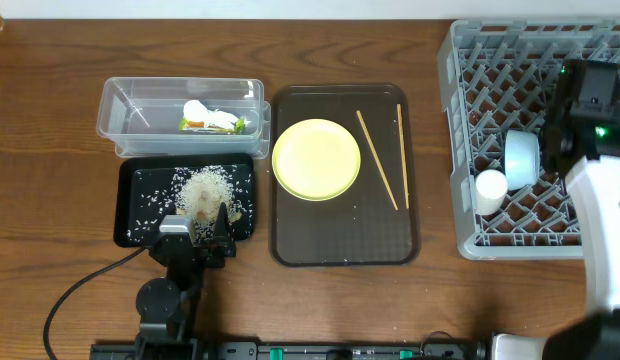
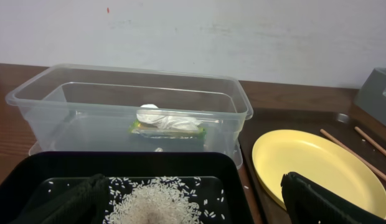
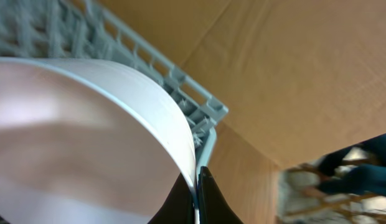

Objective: Sort waste into correct bins and load items into the dishwasher rack
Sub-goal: 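Carry the pink bowl to the rack and set it down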

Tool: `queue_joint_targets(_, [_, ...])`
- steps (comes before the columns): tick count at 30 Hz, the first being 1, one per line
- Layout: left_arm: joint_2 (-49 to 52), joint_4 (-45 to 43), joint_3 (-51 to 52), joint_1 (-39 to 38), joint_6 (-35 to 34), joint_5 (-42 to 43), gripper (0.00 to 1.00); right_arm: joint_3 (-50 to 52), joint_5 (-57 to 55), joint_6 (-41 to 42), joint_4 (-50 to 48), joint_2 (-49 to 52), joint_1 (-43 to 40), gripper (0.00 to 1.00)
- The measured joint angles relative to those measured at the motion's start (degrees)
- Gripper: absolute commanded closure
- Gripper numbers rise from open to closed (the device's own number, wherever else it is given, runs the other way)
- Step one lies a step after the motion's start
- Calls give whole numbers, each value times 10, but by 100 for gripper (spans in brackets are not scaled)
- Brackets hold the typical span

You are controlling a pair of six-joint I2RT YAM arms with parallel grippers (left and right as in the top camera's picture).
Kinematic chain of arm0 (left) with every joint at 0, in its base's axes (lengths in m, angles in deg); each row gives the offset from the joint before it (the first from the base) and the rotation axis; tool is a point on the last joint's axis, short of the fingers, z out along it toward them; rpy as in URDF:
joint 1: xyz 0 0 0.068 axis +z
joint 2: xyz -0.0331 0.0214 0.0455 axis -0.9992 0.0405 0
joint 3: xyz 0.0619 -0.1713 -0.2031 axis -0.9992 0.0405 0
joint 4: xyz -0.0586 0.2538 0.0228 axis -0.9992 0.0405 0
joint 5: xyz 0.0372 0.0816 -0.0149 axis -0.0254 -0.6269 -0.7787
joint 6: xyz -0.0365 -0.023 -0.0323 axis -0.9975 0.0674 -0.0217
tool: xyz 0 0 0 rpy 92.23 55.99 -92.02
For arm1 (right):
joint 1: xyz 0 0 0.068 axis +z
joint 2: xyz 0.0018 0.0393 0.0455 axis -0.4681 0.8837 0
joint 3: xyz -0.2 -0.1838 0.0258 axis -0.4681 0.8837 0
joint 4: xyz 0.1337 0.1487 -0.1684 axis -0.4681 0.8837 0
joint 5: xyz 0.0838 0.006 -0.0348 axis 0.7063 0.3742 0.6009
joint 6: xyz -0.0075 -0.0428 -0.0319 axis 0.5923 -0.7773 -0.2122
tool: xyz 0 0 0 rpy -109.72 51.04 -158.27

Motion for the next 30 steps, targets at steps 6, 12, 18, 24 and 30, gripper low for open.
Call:
queue_joint_targets(6, [0,0,0,0,0,0,10,0,0,-35,-11,88,-8,99])
queue_joint_targets(12, [0,0,0,0,0,0,9,0,-29,-54,-16,143,11,98])
queue_joint_targets(18, [0,0,0,0,0,0,9,0,-29,-72,-4,151,82,91])
queue_joint_targets(24, [0,0,0,0,0,0,10,0,-12,-64,12,152,108,47])
queue_joint_targets(30, [0,0,0,0,0,0,9,1,67,-54,24,98,108,49])
